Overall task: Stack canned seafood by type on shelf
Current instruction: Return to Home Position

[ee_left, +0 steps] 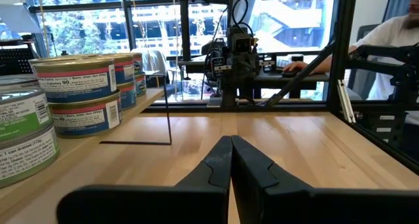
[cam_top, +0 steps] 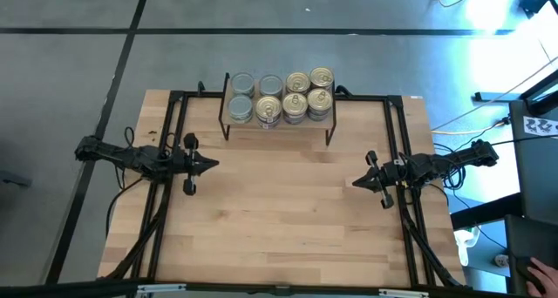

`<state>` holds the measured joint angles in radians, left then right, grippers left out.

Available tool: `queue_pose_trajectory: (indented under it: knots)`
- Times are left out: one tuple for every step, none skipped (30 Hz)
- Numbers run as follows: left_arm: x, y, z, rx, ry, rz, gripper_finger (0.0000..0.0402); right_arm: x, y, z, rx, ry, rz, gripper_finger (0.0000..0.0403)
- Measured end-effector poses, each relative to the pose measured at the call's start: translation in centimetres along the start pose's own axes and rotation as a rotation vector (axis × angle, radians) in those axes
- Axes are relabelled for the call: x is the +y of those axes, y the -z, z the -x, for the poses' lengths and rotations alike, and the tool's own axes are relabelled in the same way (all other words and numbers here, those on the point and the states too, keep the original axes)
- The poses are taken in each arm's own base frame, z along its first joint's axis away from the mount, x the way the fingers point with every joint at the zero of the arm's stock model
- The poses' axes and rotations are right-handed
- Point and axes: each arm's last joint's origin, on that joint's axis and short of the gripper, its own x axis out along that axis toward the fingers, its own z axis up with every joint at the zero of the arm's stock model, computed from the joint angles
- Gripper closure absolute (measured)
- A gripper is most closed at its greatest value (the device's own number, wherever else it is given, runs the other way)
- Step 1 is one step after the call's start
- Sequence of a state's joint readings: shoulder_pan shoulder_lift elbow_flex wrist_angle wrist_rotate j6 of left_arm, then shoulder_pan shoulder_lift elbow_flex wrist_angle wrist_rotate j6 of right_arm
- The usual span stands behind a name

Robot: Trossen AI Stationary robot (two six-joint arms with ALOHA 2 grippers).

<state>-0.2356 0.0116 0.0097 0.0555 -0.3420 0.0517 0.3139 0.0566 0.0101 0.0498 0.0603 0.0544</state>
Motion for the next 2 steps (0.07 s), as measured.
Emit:
queue_pose_trajectory:
  knots:
    - [0.0,0.0,0.0,0.0,0.0,0.0,0.0398,0.0,0.0,0.0,0.0,0.0,0.0,0.0388]
    - [0.0,0.0,0.0,0.0,0.0,0.0,0.0398,0.0,0.0,0.0,0.0,0.0,0.0,0.0388]
